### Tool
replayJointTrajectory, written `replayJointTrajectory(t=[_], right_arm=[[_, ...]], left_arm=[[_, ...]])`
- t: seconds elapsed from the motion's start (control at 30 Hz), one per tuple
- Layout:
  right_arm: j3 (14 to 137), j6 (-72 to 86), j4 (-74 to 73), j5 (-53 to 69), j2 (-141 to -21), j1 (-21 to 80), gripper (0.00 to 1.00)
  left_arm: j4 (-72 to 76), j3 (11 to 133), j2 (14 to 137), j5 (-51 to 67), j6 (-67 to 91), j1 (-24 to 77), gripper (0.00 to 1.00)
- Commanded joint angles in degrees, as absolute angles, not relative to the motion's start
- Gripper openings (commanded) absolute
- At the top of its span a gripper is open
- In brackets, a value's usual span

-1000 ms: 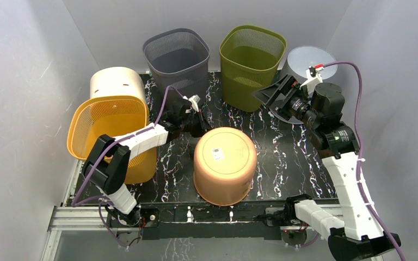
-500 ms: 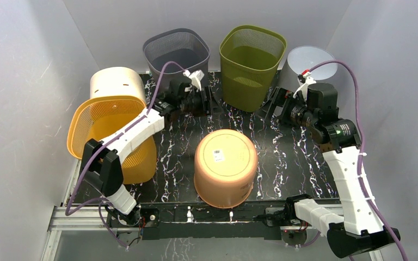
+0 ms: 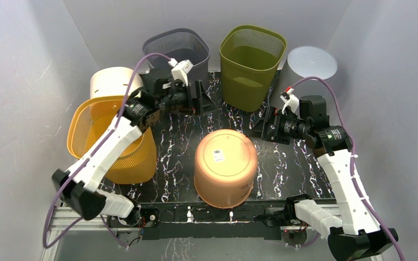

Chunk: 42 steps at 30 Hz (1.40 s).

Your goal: Turn the large container upside down

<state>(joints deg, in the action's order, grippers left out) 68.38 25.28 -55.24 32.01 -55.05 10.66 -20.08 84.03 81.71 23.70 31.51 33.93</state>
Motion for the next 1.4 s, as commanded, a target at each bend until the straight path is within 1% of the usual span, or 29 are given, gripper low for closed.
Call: replayJointTrajectory(t=[0.0, 0.13, 0.3, 0.43, 0.5, 0.7, 0.77, 0.93, 0.97, 1.0, 1.17, 1.27, 1.37], right_arm=[[65.78, 22.80, -55.01, 39.34, -53.96, 10.87, 0.98], [62.38, 22.96, -56.36, 41.23, -52.24, 10.85, 0.98], [58.51, 23.85, -55.91, 42.38, -51.86, 10.84, 0.98], [58.03, 25.80, -53.73, 34.83, -53.21, 10.85, 0.98], [59.11, 25.77, -52.44, 28.96, -54.77, 10.82, 0.98], [62.90, 26.55, -47.78, 4.87, -59.37, 10.89, 0.98], [64.34, 26.65, -46.62, 2.17, -60.22, 10.87, 0.98], [73.16, 25.58, -47.29, 2.81, -61.65, 10.77, 0.98], [75.05, 25.56, -47.81, 3.42, -61.73, 10.82, 0.98], [77.32, 25.57, -48.57, 4.04, -61.90, 10.88, 0.98], [87.76, 24.74, -53.63, 4.11, -62.41, 10.88, 0.98], [92.07, 23.16, -55.38, 3.46, -62.27, 10.84, 0.98], [95.64, 21.05, -57.85, 1.37, -62.22, 10.88, 0.98]], left_arm=[[-29.51, 83.33, 72.71, 26.92, 28.96, 34.32, 0.83], [-38.78, 83.35, 70.41, 31.63, 25.19, 34.39, 0.88], [-49.49, 84.40, 68.51, 35.57, 20.84, 34.38, 0.89], [-52.81, 81.02, 67.03, 42.80, 19.32, 34.41, 0.89], [-53.56, 79.31, 66.28, 44.01, 18.92, 34.44, 0.89], [-50.50, 75.51, 64.69, 43.95, 20.04, 34.48, 0.90], [-47.81, 73.91, 64.08, 43.76, 21.37, 34.45, 0.90], [-35.94, 69.22, 63.02, 41.55, 27.98, 34.41, 0.91], [-33.11, 68.99, 63.46, 43.15, 29.12, 34.38, 0.91], [-32.00, 70.56, 64.31, 42.32, 29.62, 34.41, 0.91], [-35.93, 80.64, 73.13, 28.30, 29.67, 34.37, 0.92], [-36.94, 83.28, 77.81, 26.20, 30.85, 34.29, 0.92], [-34.76, 82.33, 79.81, 27.30, 32.25, 34.38, 0.92]])
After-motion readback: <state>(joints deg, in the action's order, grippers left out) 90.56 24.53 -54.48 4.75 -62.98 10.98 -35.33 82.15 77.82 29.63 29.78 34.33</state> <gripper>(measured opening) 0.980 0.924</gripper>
